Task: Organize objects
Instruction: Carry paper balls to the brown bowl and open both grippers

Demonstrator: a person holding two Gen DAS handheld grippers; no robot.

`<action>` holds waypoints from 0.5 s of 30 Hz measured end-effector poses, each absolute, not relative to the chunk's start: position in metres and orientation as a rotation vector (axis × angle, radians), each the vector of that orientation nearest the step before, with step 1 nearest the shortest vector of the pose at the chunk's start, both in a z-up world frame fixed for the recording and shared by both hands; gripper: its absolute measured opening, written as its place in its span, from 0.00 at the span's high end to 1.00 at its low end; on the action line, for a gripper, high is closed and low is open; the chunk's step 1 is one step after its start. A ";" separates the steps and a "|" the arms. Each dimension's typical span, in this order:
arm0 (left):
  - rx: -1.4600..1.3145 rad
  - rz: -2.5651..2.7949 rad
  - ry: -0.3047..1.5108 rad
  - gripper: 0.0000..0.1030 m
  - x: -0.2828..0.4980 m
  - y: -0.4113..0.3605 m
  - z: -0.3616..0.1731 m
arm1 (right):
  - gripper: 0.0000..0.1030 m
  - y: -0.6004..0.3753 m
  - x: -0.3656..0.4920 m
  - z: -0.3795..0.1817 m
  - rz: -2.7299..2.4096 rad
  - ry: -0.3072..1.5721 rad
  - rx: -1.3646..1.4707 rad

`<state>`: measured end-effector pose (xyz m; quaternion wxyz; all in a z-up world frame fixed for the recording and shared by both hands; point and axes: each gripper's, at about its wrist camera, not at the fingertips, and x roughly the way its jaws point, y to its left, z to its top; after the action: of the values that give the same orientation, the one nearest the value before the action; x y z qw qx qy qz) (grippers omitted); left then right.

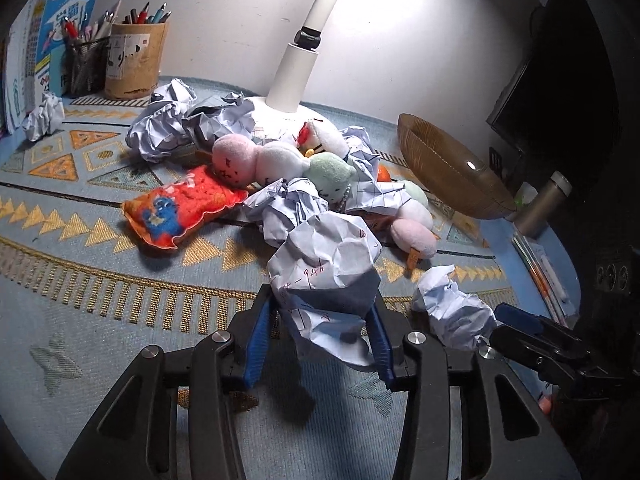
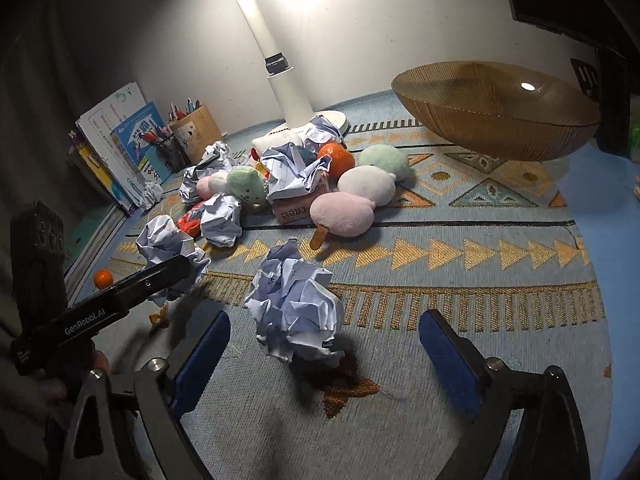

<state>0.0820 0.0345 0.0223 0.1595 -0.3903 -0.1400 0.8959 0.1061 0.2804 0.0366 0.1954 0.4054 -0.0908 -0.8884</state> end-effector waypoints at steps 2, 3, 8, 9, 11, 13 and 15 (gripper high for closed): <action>-1.099 2.558 -0.405 0.60 0.085 0.035 0.023 | 0.07 0.279 0.101 0.034 -2.451 -0.296 1.157; -1.099 2.560 -0.401 0.60 0.086 0.035 0.023 | 0.07 0.276 0.099 0.032 -2.426 -0.319 1.164; -1.105 2.566 -0.367 0.60 0.087 0.039 0.023 | 0.44 0.254 0.080 0.018 -2.405 -0.264 1.276; -1.108 2.569 -0.358 0.60 0.087 0.041 0.023 | 0.57 0.253 0.079 0.018 -2.410 -0.257 1.278; -1.110 2.589 -0.323 0.60 0.088 0.045 0.026 | 0.59 0.253 0.083 0.022 -2.403 -0.254 1.236; -1.106 2.577 -0.282 0.60 0.088 0.054 0.033 | 0.60 0.253 0.091 0.031 -2.435 -0.203 1.183; -1.084 2.564 -0.239 0.60 0.084 0.068 0.049 | 0.60 0.259 0.097 0.047 -2.491 -0.136 1.118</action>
<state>0.0841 0.0677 0.0493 0.1728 -0.3821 -0.0842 0.9039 0.0967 0.2589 0.0471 0.2023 0.4005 -0.0487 -0.8924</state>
